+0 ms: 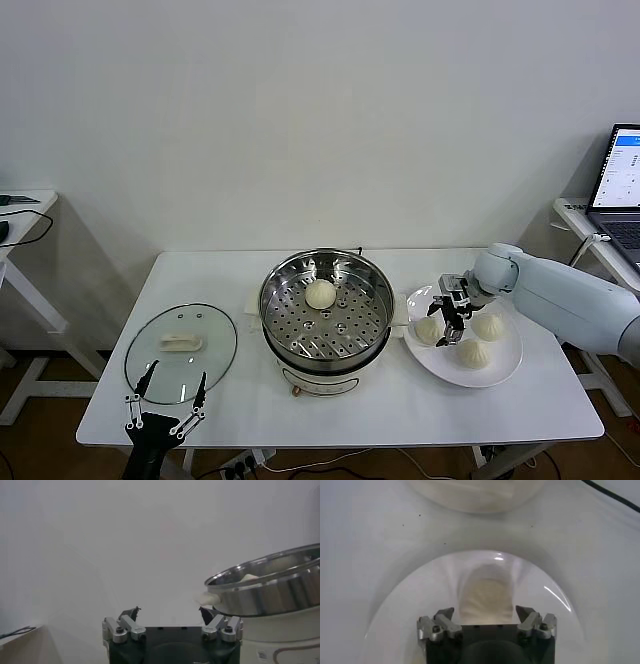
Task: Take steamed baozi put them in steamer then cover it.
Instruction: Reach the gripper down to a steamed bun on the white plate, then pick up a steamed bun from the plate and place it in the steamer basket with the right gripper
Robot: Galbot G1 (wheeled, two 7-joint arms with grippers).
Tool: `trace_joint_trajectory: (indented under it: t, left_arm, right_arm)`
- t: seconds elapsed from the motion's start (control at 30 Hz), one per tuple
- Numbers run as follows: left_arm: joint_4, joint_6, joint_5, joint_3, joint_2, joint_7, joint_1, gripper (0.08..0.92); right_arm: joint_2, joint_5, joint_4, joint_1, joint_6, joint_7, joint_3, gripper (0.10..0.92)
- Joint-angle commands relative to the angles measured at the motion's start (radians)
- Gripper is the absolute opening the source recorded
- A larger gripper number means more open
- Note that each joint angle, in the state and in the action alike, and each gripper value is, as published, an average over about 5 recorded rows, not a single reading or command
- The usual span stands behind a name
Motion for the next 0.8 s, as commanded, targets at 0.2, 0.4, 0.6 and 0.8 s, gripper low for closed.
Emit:
trace_joint_trajectory:
  t: [0.2, 0.4, 0.6, 0.8]
  left_arm:
    - [-0.005, 0.001, -0.003, -0.002, -0.001, -0.002, -0.001, 0.823]
    - [-0.012, 0.004, -0.005, -0.001, 0.002, -0.004, -0.007, 0.823]
    - [-0.02, 0.007, -0.005, 0.006, 0.007, -0.006, -0.014, 0.823]
    - [-0.032, 0.01, -0.014, 0.007, 0.011, -0.007, -0.018, 0.823]
  right_arm:
    - [-0.011, -0.009, 0.017, 0.013, -0.006, -0.004, 0.016, 0.629]
    - [-0.039, -0.024, 0.09, 0.254, 0.035, -0.176, -0.027, 0.63]
    - [0.043, 0.105, 0.191, 0.595, 0.041, -0.301, -0.171, 0.636]
    - [0.183, 0.26, 0.336, 0.746, -0.012, -0.281, -0.275, 0.636]
